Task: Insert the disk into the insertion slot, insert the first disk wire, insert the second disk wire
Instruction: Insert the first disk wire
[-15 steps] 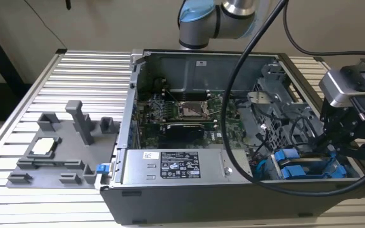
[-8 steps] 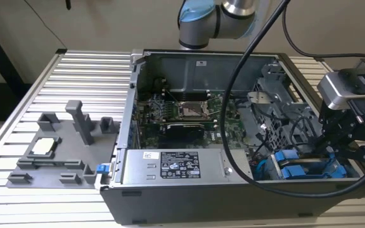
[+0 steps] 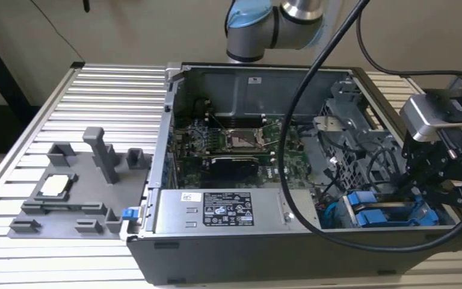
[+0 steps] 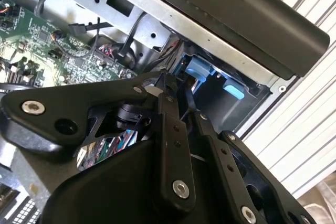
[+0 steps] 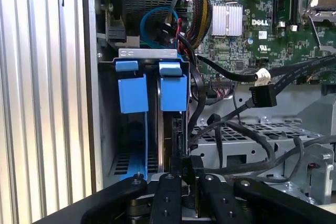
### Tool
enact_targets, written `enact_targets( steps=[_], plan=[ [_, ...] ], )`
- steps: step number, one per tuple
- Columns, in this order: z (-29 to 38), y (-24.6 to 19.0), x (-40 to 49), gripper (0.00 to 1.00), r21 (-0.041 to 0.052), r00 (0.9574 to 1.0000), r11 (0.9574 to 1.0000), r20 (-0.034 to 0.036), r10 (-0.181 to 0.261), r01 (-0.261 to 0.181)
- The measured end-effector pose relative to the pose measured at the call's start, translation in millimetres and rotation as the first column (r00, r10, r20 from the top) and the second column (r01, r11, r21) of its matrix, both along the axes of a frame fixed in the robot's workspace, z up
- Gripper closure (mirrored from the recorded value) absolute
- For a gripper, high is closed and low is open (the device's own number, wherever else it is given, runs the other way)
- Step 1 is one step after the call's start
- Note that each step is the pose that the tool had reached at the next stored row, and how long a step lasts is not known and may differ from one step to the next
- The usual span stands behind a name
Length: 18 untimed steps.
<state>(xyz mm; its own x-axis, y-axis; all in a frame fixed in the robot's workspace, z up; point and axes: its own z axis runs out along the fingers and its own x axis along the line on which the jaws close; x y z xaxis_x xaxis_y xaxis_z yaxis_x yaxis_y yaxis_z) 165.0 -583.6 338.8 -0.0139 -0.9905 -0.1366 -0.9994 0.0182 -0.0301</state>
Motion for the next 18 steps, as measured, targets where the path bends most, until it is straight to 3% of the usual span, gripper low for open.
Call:
enact_targets(
  steps=[9, 18],
  plan=[
    [-0.9, -3.3, 0.0, 0.81, 0.0, 1.0, 1.0, -0.0046, -0.001, 0.001],
    [-9.5, -6.6, 0.1, 0.81, -0.0006, 1.0, 1.0, -0.0062, -0.001, 0.001]
  ],
)
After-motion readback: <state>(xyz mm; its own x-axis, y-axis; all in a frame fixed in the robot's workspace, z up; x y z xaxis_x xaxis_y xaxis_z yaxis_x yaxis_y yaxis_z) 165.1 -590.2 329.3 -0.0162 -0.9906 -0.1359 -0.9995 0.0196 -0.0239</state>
